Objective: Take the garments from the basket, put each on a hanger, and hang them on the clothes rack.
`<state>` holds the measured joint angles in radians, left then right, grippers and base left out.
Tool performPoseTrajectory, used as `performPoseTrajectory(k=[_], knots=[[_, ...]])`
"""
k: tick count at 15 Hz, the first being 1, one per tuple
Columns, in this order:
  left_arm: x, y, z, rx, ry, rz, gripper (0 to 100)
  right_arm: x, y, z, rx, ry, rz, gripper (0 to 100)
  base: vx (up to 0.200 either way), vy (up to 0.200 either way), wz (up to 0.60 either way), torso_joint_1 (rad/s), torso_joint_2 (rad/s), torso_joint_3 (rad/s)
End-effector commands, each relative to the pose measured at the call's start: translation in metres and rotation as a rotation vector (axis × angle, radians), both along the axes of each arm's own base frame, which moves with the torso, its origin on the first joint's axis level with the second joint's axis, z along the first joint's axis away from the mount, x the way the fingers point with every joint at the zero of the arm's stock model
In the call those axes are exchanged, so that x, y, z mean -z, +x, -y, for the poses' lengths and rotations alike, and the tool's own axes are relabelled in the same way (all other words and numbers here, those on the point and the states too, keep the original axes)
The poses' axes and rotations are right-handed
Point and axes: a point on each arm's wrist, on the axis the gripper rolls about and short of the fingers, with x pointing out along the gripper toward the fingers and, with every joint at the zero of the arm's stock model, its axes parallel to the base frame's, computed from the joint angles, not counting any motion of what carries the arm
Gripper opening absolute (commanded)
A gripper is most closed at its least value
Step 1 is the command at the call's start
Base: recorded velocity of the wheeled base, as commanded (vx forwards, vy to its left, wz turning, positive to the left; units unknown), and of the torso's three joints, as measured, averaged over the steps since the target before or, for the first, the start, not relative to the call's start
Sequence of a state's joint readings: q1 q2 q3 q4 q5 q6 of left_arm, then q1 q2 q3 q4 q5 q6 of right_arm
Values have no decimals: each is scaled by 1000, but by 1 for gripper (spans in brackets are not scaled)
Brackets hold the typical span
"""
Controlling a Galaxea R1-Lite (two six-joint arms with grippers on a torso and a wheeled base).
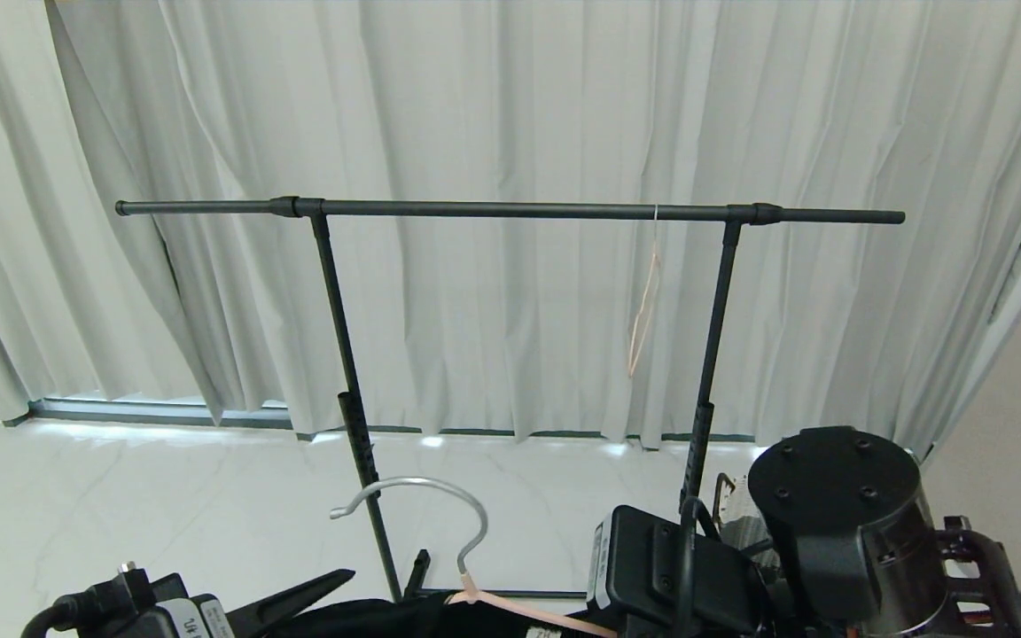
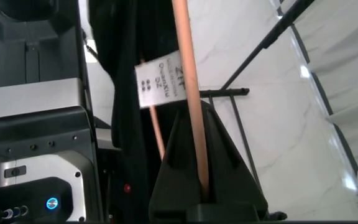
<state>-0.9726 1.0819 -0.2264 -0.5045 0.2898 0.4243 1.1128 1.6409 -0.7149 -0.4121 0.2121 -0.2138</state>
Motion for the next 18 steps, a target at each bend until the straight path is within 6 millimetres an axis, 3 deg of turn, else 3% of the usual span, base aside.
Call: performPoseTrajectory(k=[1, 7, 9, 11, 15, 18], knots=[[0, 0, 0, 0, 0, -1, 100, -3, -1, 2, -1, 11, 6, 0, 0, 0, 0, 0, 0, 0], [-1, -2, -3, -5, -18, 7, 100, -12, 19, 27, 95, 21, 69, 0, 0, 0, 0, 0, 0, 0], [13, -3, -17, -74, 11, -17, 100, -14, 23, 43, 131, 23, 99, 0, 0, 0, 0, 0, 0, 0], [29, -4, -35, -183, 46, -38, 100, -22, 22, 59, 167, 51, 118, 0, 0, 0, 0, 0, 0, 0], [46, 3, -49, -341, 102, -117, 100, -32, 11, 77, 179, 92, 147, 0, 0, 0, 0, 0, 0, 0], [43, 12, -47, -382, 3, -187, 100, -40, 3, 84, 161, 120, 186, 0, 0, 0, 0, 0, 0, 0]])
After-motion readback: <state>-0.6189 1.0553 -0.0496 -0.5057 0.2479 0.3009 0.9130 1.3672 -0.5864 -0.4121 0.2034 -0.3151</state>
